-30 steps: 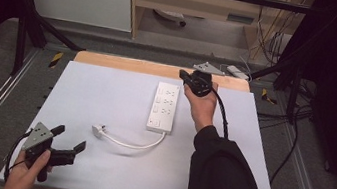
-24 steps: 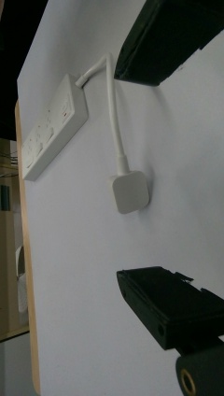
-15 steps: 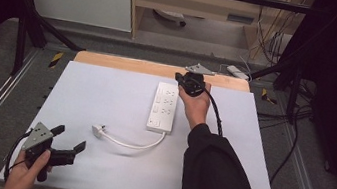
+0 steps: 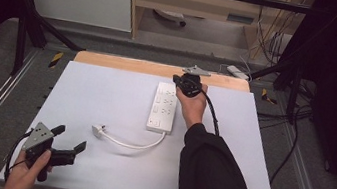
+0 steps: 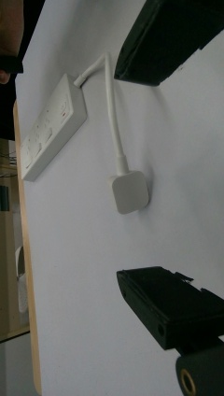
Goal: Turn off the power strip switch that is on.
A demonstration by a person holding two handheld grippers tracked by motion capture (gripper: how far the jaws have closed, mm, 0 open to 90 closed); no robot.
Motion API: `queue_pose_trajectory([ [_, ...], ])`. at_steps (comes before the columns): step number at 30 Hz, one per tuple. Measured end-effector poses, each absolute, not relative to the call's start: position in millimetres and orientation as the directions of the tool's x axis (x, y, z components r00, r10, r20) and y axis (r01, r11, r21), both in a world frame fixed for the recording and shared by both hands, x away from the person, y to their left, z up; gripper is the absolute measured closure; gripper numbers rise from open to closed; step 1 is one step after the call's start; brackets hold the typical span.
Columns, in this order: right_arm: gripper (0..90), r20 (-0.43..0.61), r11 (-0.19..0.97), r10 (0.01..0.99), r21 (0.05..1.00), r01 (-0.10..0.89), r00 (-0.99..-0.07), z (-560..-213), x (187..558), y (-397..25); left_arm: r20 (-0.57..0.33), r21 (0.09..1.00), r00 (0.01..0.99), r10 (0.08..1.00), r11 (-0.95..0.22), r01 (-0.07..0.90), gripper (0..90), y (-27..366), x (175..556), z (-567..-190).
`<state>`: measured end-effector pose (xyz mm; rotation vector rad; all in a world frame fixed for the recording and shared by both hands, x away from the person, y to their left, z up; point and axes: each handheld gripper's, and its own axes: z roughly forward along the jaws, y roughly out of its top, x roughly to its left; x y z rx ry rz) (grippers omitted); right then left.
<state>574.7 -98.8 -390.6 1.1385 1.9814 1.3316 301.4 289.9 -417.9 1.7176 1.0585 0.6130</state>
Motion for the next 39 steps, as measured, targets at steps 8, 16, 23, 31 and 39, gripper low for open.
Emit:
queue_pose_trajectory([
  [8, 90.0, 0.063, 0.176, 0.848, 0.904, 0.391, -0.527, -400, 579, -93, -0.068, 0.921, 0.493, 0.867, -0.136, 0.366, 4.6, 290, 301, -417],
  [16, 90.0, 0.029, 0.216, 0.842, 0.897, 0.387, -0.539, -401, 582, -80, -0.069, 0.921, 0.497, 0.865, -0.136, 0.365, 4.7, 290, 301, -417],
  [23, 90.0, 0.015, 0.237, 0.837, 0.891, 0.387, -0.547, -402, 585, -74, -0.064, 0.922, 0.501, 0.863, -0.141, 0.361, 4.7, 289, 301, -417],
  [31, 90.0, 0.009, 0.254, 0.836, 0.880, 0.402, -0.549, -408, 587, -73, -0.059, 0.922, 0.499, 0.864, -0.145, 0.359, 4.7, 290, 301, -417],
  [39, 90.0, 0.011, 0.258, 0.835, 0.876, 0.408, -0.550, -413, 588, -71, -0.066, 0.923, 0.500, 0.863, -0.138, 0.360, 4.7, 290, 301, -417],
])
